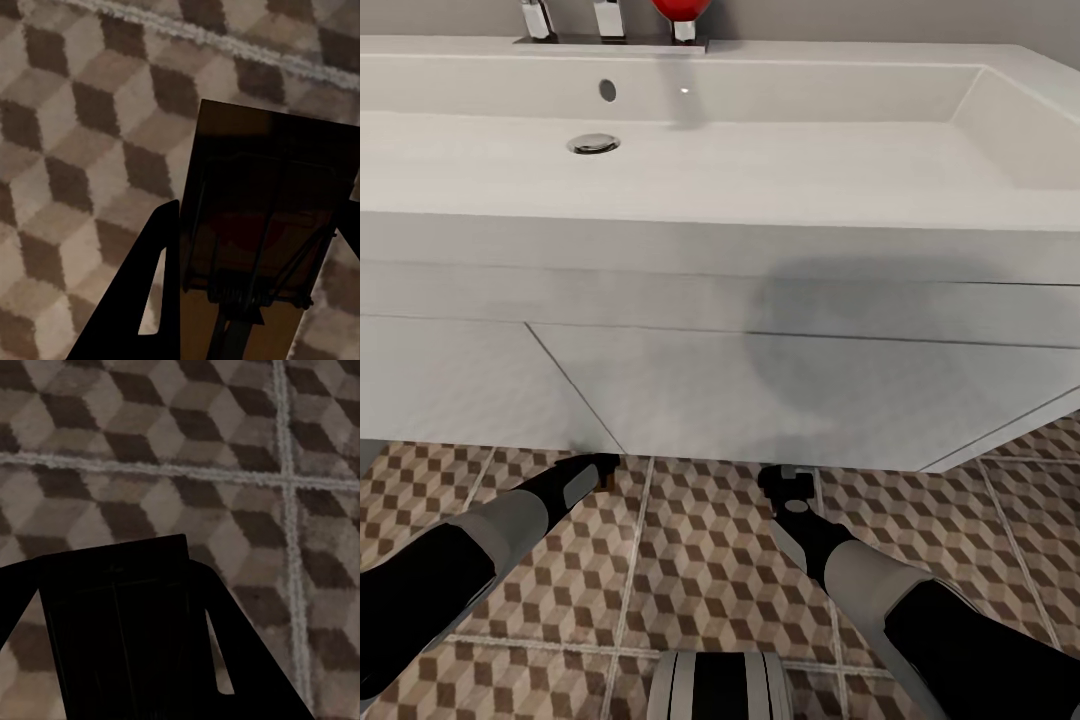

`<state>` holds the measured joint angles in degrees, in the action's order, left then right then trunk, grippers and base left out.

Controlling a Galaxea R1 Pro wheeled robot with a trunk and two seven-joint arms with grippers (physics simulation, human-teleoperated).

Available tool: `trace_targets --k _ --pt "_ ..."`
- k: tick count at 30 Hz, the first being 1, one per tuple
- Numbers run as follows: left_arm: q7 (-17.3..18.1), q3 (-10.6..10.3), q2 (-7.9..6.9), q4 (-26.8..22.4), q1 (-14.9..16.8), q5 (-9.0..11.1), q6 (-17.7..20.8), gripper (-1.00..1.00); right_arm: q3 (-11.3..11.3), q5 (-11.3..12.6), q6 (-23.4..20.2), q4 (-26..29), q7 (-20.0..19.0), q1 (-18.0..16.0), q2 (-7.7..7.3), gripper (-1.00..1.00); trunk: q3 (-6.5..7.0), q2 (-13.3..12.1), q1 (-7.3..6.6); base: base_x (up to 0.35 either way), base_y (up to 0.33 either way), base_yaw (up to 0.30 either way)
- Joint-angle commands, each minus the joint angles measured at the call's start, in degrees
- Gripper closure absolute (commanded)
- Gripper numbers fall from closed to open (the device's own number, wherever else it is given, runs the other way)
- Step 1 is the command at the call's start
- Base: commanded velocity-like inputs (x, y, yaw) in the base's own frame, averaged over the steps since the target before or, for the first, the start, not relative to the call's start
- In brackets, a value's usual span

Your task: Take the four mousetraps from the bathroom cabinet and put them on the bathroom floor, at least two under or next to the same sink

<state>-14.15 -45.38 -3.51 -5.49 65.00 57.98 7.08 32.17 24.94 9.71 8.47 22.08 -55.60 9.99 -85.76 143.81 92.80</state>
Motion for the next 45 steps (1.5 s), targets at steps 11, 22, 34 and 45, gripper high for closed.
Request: trace_targets --k 11,22,34,45 --pt "-0.7 -0.7 0.02 -0.5 1.6 0.0 0.5 1.00 0.3 1.0 -0.1 0.2 0.4 -2.9 0.01 1.00 -0.03 0.0 -0.01 0.000 0.000 0.000" --pt "-0.7 -0.7 1.01 -0.6 1.6 0.0 0.5 1.00 0.3 0.9 0.4 0.3 0.6 -4.1 0.01 1.00 -0.03 0.0 -0.01 0.000 0.000 0.000" --pt "-0.7 -0.7 1.47 -0.6 1.7 0.0 0.5 1.00 0.3 0.8 0.6 0.4 0.6 -4.2 0.01 1.00 -0.03 0.0 -0.01 0.000 0.000 0.000" --pt "-0.7 -0.7 1.51 -0.6 2.3 0.0 0.5 1.00 0.3 0.8 1.7 0.4 0.5 -4.2 0.01 1.00 -0.43 0.0 -0.01 0.000 0.000 0.050"
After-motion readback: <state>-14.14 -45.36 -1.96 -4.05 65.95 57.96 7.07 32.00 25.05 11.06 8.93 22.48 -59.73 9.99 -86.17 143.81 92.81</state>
